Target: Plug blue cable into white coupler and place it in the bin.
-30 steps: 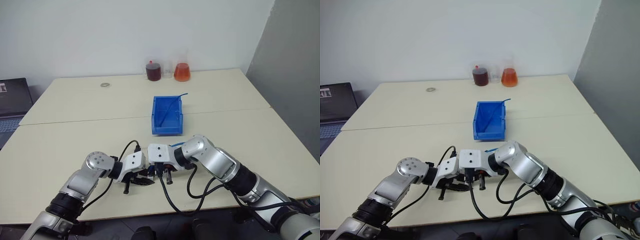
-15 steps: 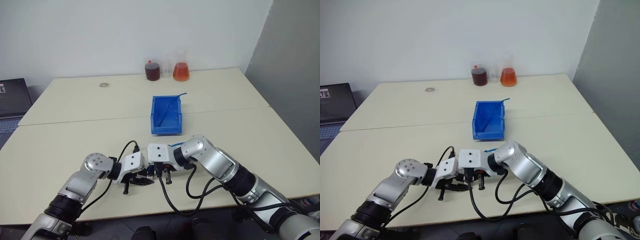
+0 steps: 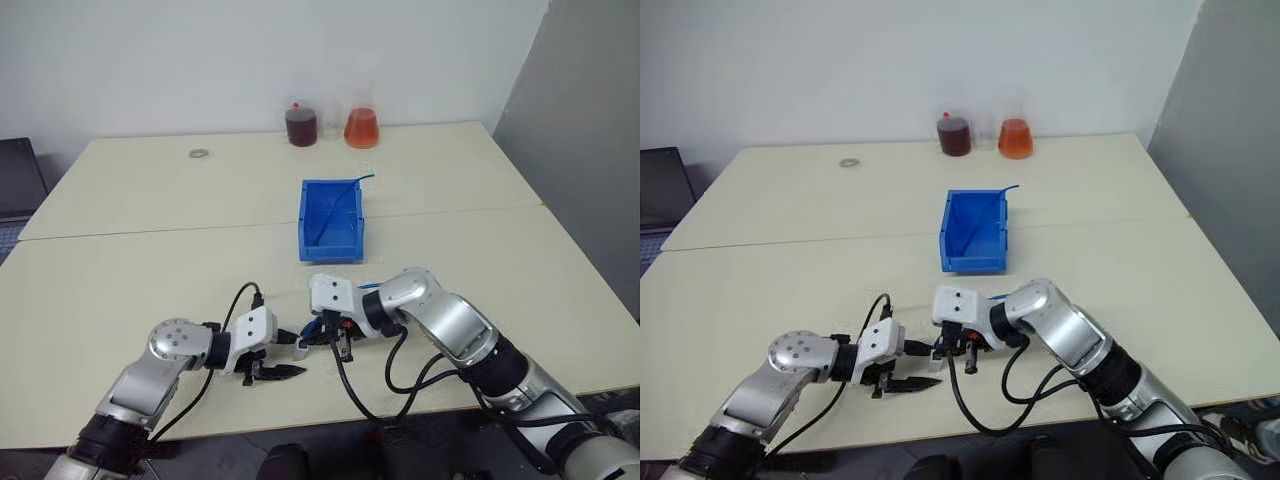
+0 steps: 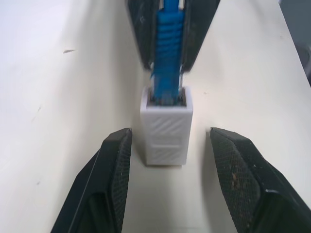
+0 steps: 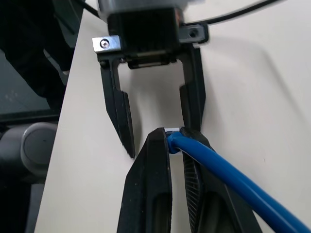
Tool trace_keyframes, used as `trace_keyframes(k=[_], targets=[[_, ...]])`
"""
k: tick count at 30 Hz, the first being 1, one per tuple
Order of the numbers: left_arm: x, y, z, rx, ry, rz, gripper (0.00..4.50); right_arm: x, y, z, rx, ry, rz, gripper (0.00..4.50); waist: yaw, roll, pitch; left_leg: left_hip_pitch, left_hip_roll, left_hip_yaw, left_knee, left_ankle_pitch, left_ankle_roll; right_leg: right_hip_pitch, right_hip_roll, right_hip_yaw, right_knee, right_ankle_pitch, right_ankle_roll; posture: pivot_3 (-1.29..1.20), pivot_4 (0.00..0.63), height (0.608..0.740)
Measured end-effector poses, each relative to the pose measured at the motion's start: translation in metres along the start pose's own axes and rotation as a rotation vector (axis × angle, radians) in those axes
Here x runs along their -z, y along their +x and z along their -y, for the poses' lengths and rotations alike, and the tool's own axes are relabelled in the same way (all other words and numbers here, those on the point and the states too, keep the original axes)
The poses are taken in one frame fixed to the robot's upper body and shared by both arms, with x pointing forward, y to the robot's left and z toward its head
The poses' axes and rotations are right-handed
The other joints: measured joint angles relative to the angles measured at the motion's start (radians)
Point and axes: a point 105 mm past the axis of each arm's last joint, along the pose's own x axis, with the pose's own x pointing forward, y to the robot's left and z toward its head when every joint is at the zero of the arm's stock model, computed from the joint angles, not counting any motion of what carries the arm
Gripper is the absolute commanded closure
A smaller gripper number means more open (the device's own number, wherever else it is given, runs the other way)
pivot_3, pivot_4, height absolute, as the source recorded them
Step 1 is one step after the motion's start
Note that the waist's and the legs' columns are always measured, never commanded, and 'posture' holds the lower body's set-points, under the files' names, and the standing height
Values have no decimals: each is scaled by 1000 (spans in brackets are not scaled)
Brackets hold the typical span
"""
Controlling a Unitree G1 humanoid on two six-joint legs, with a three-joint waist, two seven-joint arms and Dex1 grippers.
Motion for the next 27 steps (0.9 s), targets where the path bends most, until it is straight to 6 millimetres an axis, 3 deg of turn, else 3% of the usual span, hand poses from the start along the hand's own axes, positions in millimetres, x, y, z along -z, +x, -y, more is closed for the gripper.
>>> trace_keyframes(k=[4,6,11,15,20,27], targets=[[-7,-18,-13,-127,-85,32,1835,-2,-25,18,112,99,41,4426,2,-5,12,-13,0,0,2,0,0,-10,1,-3,1,1,1,0,150,740],[-19,-34,-26,-240,-125,77,1835,-3,-52,36,221,145,62,4426,6,-8,18,-22,-1,0,4,1,-2,-15,3,-5,1,1,1,0,150,740],[-57,-46,-46,-397,-160,198,910,-28,-88,56,330,131,151,4428,14,-13,26,-24,-3,1,5,1,-3,-15,1,-3,-1,1,1,0,150,740],[-75,-50,-53,-462,-167,223,22,-41,-99,67,356,145,204,4428,16,-14,28,-24,-3,3,5,0,-5,-15,1,-2,-2,1,1,0,150,740],[-116,-47,-54,-464,-98,280,0,-66,-108,89,377,145,274,4428,19,-14,30,-24,-3,3,7,0,-5,-15,1,-2,0,4,-3,0,150,740],[-132,-31,-56,-439,-65,270,0,-74,-102,133,392,182,266,4428,21,-14,30,-26,-2,6,13,0,-5,-15,2,-1,2,4,-4,0,150,740]])
